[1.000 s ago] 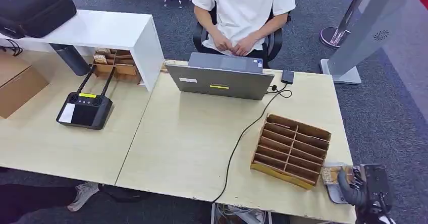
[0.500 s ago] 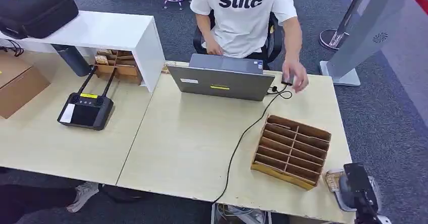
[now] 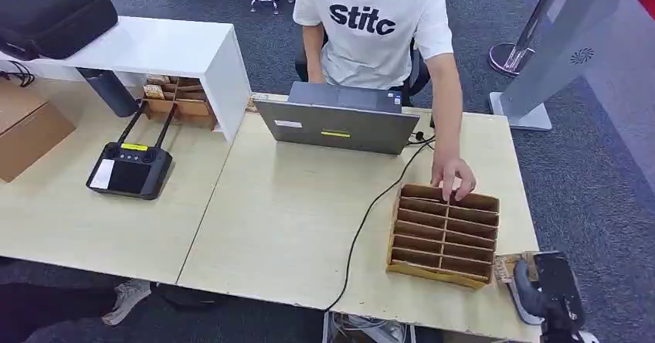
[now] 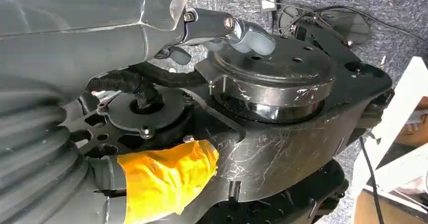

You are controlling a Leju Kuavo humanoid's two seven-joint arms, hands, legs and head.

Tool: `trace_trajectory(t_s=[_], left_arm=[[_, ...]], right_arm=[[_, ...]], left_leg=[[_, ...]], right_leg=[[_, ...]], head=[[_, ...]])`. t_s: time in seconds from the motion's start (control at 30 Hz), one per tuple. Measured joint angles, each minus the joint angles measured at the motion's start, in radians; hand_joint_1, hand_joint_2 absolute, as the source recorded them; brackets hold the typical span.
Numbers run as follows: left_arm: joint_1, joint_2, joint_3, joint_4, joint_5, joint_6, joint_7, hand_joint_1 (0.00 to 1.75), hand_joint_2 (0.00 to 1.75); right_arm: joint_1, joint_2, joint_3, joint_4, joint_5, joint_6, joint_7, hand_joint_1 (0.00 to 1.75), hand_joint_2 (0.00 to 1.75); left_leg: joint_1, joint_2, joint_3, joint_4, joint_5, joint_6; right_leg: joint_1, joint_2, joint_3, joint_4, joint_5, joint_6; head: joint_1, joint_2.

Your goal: Pass the card to the sensor for recognition and then transmit it.

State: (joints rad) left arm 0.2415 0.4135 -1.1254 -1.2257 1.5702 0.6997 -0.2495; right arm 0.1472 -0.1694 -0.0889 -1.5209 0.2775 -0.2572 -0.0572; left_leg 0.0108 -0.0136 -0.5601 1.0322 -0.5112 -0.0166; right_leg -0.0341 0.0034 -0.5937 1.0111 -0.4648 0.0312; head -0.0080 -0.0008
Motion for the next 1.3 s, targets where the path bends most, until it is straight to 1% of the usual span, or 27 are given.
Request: trace_trajectory(t_s=[0.1,0.23,0.4,0.47,0.53,0.7,0.77,0.87,1.0,1.07,1.1,1.13,1.2,1.3], left_arm=[[0.0,0.0,0.0,0.0,0.0,0.0,-0.007,0.0,1.75],[0.0,-0.001,0.0,0.0,0.0,0.0,-0.014,0.0,1.75],[-0.001,-0.001,-0.002,0.0,0.0,0.0,-0.017,0.0,1.75],[-0.003,-0.001,-0.003,-0.001,0.0,-0.003,-0.019,0.0,1.75],[-0.011,0.0,-0.013,-0.001,0.0,-0.016,-0.02,0.0,1.75],[-0.044,0.009,-0.055,0.015,0.0,-0.074,-0.015,0.0,1.75],[-0.052,0.01,-0.063,0.023,0.0,-0.084,-0.015,0.0,1.75],[-0.055,0.01,-0.074,0.031,0.0,-0.086,-0.015,0.0,1.75],[-0.059,0.01,-0.079,0.037,0.0,-0.088,-0.015,0.0,1.75],[-0.065,0.011,-0.086,0.043,-0.001,-0.102,-0.015,0.0,1.75],[-0.073,0.011,-0.094,0.052,-0.002,-0.117,-0.014,0.0,1.75],[-0.083,0.012,-0.102,0.067,-0.005,-0.141,-0.01,0.0,1.75],[-0.105,0.011,-0.12,0.107,-0.009,-0.19,0.002,0.0,1.75],[-0.139,-0.001,-0.146,0.186,-0.016,-0.261,0.027,0.0,1.75]], right_arm=[[0.0,0.002,0.0,-0.041,-0.05,0.015,-0.028,1.75,1.75],[-0.008,0.003,0.0,-0.11,-0.071,0.003,-0.078,1.75,1.75],[-0.039,0.002,0.0,-0.19,-0.054,-0.015,-0.11,1.75,1.75],[-0.067,-0.001,0.003,-0.214,-0.039,-0.018,-0.134,1.75,1.75],[-0.118,-0.018,0.019,-0.225,-0.018,-0.006,-0.15,1.75,1.75],[-0.34,-0.071,0.117,-0.197,0.049,0.042,-0.114,1.75,1.75],[-0.395,-0.082,0.148,-0.183,0.054,0.045,-0.109,1.75,1.75],[-0.426,-0.095,0.173,-0.171,0.058,0.042,-0.106,1.75,1.75],[-0.44,-0.104,0.194,-0.161,0.059,0.042,-0.106,1.75,1.75],[-0.476,-0.108,0.213,-0.145,0.075,0.064,-0.097,1.75,1.75],[-0.515,-0.109,0.231,-0.124,0.09,0.086,-0.077,1.75,1.75],[-0.576,-0.109,0.257,-0.087,0.111,0.108,-0.05,1.75,1.75],[-0.701,-0.109,0.323,0.002,0.15,0.136,-0.005,1.75,1.75],[-0.926,-0.081,0.436,0.199,0.212,0.165,0.077,1.75,1.75]], left_leg=[[0.0,0.0,0.0,0.0,0.0,0.0],[0.0,0.0,-0.001,0.0,0.0,0.0],[0.0,0.0,-0.001,0.0,0.0,0.0],[0.0,0.001,-0.001,0.0,0.0,0.0],[0.0,0.002,-0.001,0.0,0.0,0.0],[0.0,0.003,0.002,0.0,0.002,-0.001],[0.0,0.0,0.001,0.0,0.002,-0.002],[0.0,-0.001,0.0,0.0,0.002,-0.001],[0.0,-0.001,-0.001,0.0,0.002,-0.001],[0.0,0.0,-0.003,0.0,0.002,-0.001],[0.0,0.001,-0.003,0.0,0.002,-0.001],[0.0,0.004,-0.002,0.0,0.002,-0.001],[-0.001,0.007,-0.003,0.0,0.002,-0.002],[-0.001,0.008,-0.001,0.0,0.007,-0.002]], right_leg=[[0.0,0.0,0.0,0.0,0.0,0.0],[0.0,0.0,0.0,0.0,0.0,0.0],[0.0,0.0,0.0,0.0,0.0,0.0],[0.0,0.0,0.0,0.0,0.0,0.0],[0.0,0.002,0.0,0.0,0.0,0.0],[0.0,0.003,0.0,0.0,0.002,0.0],[0.0,0.001,0.0,0.0,0.002,0.0],[0.0,0.0,0.0,0.001,0.002,0.0],[0.0,0.0,0.0,0.001,0.001,0.0],[-0.001,0.001,-0.001,0.001,0.001,0.0],[-0.002,0.002,-0.002,0.002,0.002,0.0],[-0.002,0.005,-0.004,0.002,0.003,-0.002],[-0.002,0.008,-0.005,0.002,0.005,-0.001],[-0.001,0.01,-0.005,0.002,0.008,-0.002]], head=[[0.0,0.0],[0.0,0.0],[0.0,0.0],[0.0,0.0],[0.0,0.0],[0.0,0.0],[0.0,0.0],[0.0,0.0],[0.0,0.0],[0.0,0.0],[0.0,0.0],[0.0,0.0],[0.0,0.0],[0.0,0.0]])
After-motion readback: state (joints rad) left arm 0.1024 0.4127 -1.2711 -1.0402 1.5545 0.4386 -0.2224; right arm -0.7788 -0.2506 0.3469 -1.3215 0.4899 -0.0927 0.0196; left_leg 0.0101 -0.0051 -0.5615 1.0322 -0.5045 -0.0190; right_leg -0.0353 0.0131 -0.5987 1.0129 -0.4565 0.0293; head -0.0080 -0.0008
